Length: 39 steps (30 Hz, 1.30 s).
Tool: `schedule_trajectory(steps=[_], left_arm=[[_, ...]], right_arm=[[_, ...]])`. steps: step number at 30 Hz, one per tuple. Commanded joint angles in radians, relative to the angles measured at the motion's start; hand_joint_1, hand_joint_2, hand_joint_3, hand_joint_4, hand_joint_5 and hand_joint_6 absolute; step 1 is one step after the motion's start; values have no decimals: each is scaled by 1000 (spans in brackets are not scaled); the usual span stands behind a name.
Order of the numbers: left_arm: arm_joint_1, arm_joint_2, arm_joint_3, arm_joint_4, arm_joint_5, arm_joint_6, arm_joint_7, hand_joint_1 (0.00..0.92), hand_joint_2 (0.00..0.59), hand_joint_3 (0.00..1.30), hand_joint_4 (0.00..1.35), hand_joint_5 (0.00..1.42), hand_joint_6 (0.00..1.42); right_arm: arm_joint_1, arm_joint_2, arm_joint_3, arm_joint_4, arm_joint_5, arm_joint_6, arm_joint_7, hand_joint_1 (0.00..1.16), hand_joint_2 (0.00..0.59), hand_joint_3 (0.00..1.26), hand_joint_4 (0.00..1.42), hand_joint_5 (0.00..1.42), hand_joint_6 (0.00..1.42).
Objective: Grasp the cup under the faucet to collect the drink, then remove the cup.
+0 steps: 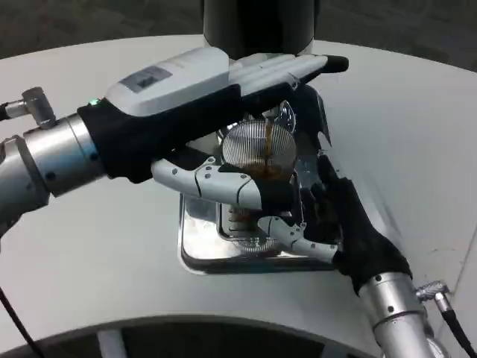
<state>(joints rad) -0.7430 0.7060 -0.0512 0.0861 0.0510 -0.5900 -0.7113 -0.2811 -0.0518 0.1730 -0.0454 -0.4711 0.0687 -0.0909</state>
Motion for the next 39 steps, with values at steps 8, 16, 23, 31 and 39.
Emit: schedule_trajectory(steps=[8,16,23,31,39], left_arm=[[24,17,-16,3,12,-4,-20,0,111,0,0,21,0],[24,17,-14,14,15,-2,-16,0,111,0,0,21,0],[24,22,-9,16,12,0,-14,0,111,0,0,15,0],[31,32,-2,16,13,-3,-11,0,111,0,0,12,0],[31,40,-1,23,7,-4,-9,0,115,0,0,12,0]], right_arm=[[-41,20,2,63,21,-36,-54,690,201,0,0,0,14],[-85,28,8,120,35,-51,-74,694,196,0,0,0,16],[-95,27,17,151,46,-68,-72,699,190,0,0,0,17],[-138,38,16,227,68,-99,-79,702,188,0,0,0,21],[-170,48,7,296,94,-131,-96,703,187,0,0,0,42]])
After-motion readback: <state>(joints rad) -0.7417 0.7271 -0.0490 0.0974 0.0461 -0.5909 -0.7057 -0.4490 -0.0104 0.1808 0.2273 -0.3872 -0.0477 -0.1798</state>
